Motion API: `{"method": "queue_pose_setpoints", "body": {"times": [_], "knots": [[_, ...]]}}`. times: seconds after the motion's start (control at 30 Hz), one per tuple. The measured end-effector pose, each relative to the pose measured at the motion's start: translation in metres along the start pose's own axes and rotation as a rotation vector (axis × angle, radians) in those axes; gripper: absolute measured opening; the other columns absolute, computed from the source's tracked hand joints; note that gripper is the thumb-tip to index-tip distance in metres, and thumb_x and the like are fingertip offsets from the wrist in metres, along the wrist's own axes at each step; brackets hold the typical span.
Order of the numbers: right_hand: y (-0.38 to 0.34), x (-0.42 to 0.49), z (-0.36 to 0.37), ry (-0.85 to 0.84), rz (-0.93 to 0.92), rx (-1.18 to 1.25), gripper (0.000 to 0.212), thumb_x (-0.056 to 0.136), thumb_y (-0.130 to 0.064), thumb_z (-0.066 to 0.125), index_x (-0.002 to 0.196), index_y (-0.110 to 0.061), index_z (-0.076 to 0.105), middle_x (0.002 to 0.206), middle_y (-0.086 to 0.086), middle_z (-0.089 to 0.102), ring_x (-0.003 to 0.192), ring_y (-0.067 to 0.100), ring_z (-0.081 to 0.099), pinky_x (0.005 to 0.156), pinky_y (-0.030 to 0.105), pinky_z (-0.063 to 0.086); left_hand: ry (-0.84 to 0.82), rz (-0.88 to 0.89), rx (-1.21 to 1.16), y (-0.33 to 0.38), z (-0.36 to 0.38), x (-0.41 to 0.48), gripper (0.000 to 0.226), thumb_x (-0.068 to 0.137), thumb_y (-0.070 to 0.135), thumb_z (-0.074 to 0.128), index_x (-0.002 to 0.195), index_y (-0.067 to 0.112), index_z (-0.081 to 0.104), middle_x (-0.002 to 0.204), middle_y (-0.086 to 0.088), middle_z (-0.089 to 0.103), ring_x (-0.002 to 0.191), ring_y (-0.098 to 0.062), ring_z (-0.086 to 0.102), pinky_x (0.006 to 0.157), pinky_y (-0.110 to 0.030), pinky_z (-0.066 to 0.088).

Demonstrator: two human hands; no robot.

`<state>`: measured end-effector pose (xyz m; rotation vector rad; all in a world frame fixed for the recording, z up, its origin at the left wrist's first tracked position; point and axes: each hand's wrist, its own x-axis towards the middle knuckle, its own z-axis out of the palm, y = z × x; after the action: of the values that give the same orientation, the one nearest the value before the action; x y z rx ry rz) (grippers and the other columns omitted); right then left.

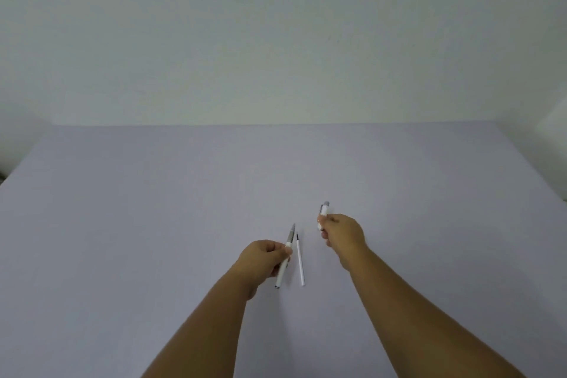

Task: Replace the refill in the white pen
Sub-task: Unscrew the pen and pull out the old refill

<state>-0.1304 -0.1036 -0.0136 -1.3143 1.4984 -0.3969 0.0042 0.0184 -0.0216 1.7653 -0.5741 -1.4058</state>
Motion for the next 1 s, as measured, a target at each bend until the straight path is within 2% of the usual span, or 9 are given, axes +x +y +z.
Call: {"method": "queue_pose_setpoints", "body": {"times": [0.1,0.23,0.47,0.73,0.83,0.9,1.0], "knots": [[0.017,-0.003,0.003,-0.058,-0.119,-0.359,0.024,0.089,-0.027,0.057,0.096,-0.007,0.069,0.091,0.01,0.07,0.076,0.021,0.056,0.068,0.026,0.041,0.061,0.005,-0.04,-0.003,-0.005,0.001,0.019,0.088,0.025,0.066,0.078,0.01,0.07,0.074,-0.003,0.067,0.067,-0.015,0.06,0.069,-0.023,0.055],[0.03,-0.011,0.017,-0.021,-0.166,-0.464,0.024,0.089,-0.028,0.058,0.099,-0.007,0.065,0.098,0.011,0.069,0.09,0.027,0.063,0.078,0.034,0.05,0.07,0.015,-0.05,-0.004,-0.003,0.002,0.019,0.087,0.027,0.067,0.079,0.01,0.069,0.073,-0.002,0.065,0.066,-0.014,0.059,0.067,-0.021,0.054],[0.035,-0.014,0.021,0.034,-0.225,-0.589,0.024,0.092,-0.028,0.053,0.1,-0.01,0.066,0.1,0.009,0.067,0.091,0.027,0.062,0.075,0.034,0.05,0.114,0.016,-0.066,-0.007,-0.004,0.0,0.018,0.089,0.027,0.065,0.082,0.01,0.069,0.072,0.0,0.067,0.063,-0.01,0.062,0.057,-0.015,0.051],[0.043,-0.014,0.022,0.058,-0.202,-0.538,0.023,0.09,-0.026,0.056,0.101,-0.01,0.067,0.101,0.011,0.066,0.091,0.027,0.062,0.074,0.034,0.049,0.115,0.038,-0.061,-0.004,-0.004,-0.004,0.017,0.089,0.029,0.065,0.082,0.013,0.069,0.076,-0.002,0.066,0.069,-0.015,0.06,0.069,-0.023,0.055],[0.04,-0.017,0.021,0.097,-0.226,-0.485,0.026,0.091,-0.03,0.055,0.099,-0.008,0.067,0.098,0.009,0.066,0.089,0.026,0.061,0.071,0.03,0.046,0.12,0.055,-0.01,-0.004,-0.004,-0.007,0.017,0.09,0.031,0.063,0.084,0.015,0.068,0.08,-0.003,0.067,0.074,-0.018,0.06,0.078,-0.032,0.055],[0.032,-0.021,0.021,0.107,-0.263,-0.332,0.03,0.09,-0.038,0.055,0.09,-0.011,0.067,0.086,0.003,0.066,0.082,0.022,0.061,0.068,0.029,0.048,0.127,0.075,0.06,-0.002,-0.002,-0.009,0.018,0.09,0.034,0.061,0.088,0.017,0.067,0.083,-0.003,0.068,0.078,-0.02,0.064,0.081,-0.036,0.056],[0.012,-0.032,0.024,-0.062,-0.179,-0.02,0.037,0.084,-0.051,0.059,0.072,-0.016,0.063,0.068,-0.005,0.06,0.067,0.013,0.055,0.058,0.021,0.041,0.119,0.099,0.163,0.003,0.005,-0.013,0.018,0.091,0.036,0.057,0.092,0.02,0.065,0.082,-0.001,0.07,0.08,-0.019,0.069,0.071,-0.031,0.059]]}}
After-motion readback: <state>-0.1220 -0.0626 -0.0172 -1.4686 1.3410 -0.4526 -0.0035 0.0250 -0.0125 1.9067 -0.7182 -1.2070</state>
